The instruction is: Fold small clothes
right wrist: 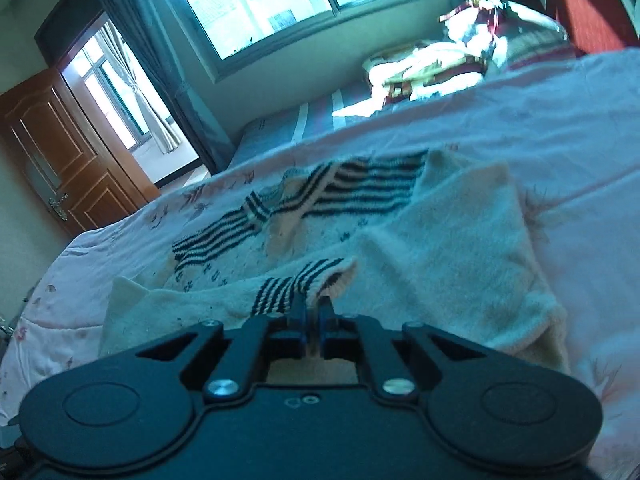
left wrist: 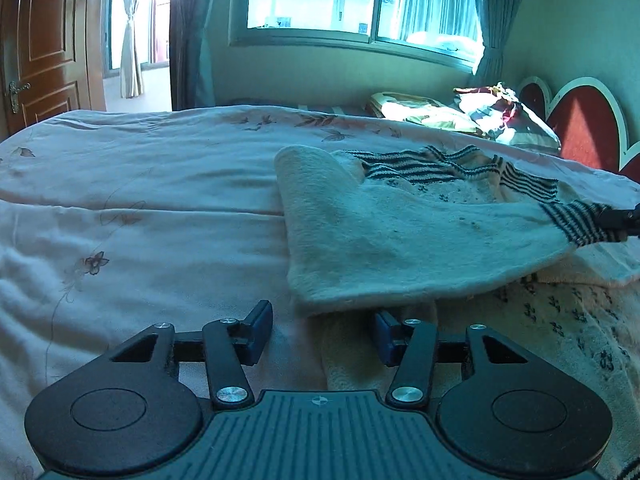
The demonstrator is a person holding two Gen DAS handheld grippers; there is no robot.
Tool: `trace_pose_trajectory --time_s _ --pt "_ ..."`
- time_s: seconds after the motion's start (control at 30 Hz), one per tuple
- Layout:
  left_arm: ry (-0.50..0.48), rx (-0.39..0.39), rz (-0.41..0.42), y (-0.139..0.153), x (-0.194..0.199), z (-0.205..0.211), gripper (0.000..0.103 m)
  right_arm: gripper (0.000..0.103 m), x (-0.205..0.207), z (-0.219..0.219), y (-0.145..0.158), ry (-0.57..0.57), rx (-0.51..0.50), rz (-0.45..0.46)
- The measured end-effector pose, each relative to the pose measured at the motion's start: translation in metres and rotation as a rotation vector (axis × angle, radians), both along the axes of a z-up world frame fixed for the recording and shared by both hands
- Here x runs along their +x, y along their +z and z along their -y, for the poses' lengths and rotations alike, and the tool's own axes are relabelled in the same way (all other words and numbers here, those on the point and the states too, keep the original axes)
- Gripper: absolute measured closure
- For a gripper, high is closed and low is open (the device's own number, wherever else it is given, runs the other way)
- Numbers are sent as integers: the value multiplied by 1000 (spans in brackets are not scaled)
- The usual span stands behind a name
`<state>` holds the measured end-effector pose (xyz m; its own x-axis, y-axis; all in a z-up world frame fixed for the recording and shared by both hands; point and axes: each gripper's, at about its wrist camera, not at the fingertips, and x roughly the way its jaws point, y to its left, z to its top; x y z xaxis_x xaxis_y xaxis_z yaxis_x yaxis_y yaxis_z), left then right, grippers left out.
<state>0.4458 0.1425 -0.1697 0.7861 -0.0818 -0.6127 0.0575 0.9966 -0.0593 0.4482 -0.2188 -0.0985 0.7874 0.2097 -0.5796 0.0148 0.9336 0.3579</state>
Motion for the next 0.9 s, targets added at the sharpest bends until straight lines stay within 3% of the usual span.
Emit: trace_pose_trajectory --time_s 0.1,0.13,0.17,0.2,0.3,0.43,0.47,0.57,0.63,0.8,0.9 --pt "-6 -3 3 -1 4 1 54 97 -4 18 10 -53 -17 26" --pt "-6 -5 7 -1 5 2 58 97 -1 22 8 -50 -24 2" --pt "-5 -11 16 0 4 2 69 97 -1 23 5 -49 -34 -10" --pt "-11 -26 27 2 5 3 71 97 -1 24 2 -52 -37 -15" --pt "-8 -11 20 1 10 7 72 97 -3 26 -2 -78 -34 -21" --pt "6 -62 18 -1 15 3 72 97 -1 30 -10 -102 -16 -45" --pt "2 -96 47 1 14 0 92 97 2 29 -13 -88 -22 -65" --pt "64 -205 87 6 7 -12 92 97 -2 26 -11 -62 -52 -51" --pt "91 -206 57 1 6 -12 92 97 -6 27 -8 -59 -53 -30" --pt "131 -264 8 -13 16 -15 92 97 -3 30 -24 -55 -77 -88" --pt "123 -227 16 -10 18 -8 92 97 -6 32 -24 -61 -61 -77"
